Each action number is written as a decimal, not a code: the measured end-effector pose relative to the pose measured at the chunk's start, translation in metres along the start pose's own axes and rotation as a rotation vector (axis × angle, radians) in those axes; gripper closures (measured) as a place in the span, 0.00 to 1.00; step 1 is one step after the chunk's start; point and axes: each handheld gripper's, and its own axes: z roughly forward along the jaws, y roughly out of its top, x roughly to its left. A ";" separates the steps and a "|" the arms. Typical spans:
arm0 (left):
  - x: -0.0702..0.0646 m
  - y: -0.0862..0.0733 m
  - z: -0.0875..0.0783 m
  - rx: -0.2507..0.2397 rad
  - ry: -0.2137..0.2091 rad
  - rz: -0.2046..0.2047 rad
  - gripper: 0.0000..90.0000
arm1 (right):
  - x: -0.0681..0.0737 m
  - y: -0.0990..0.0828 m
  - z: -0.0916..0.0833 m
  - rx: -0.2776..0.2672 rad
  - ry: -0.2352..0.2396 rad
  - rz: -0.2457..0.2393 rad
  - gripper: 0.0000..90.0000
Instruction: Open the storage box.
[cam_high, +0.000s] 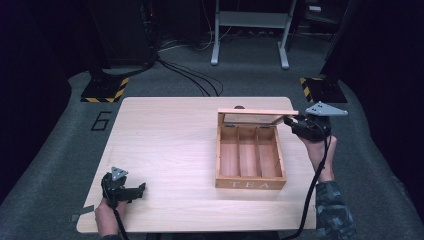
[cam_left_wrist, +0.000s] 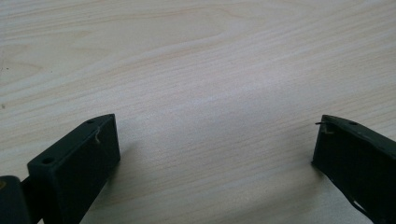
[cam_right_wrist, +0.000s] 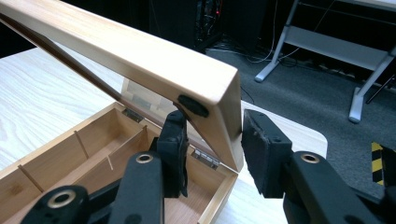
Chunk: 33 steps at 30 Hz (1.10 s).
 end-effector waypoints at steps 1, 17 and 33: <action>0.000 0.000 0.000 0.000 0.000 0.000 0.00 | -0.001 0.001 0.001 0.003 0.004 0.001 0.68; 0.000 0.000 0.000 0.000 0.000 0.000 0.01 | -0.016 0.021 0.014 0.037 0.025 0.023 0.69; 0.000 0.000 0.000 0.000 0.000 -0.001 0.00 | -0.018 0.024 0.016 0.040 0.027 0.034 0.69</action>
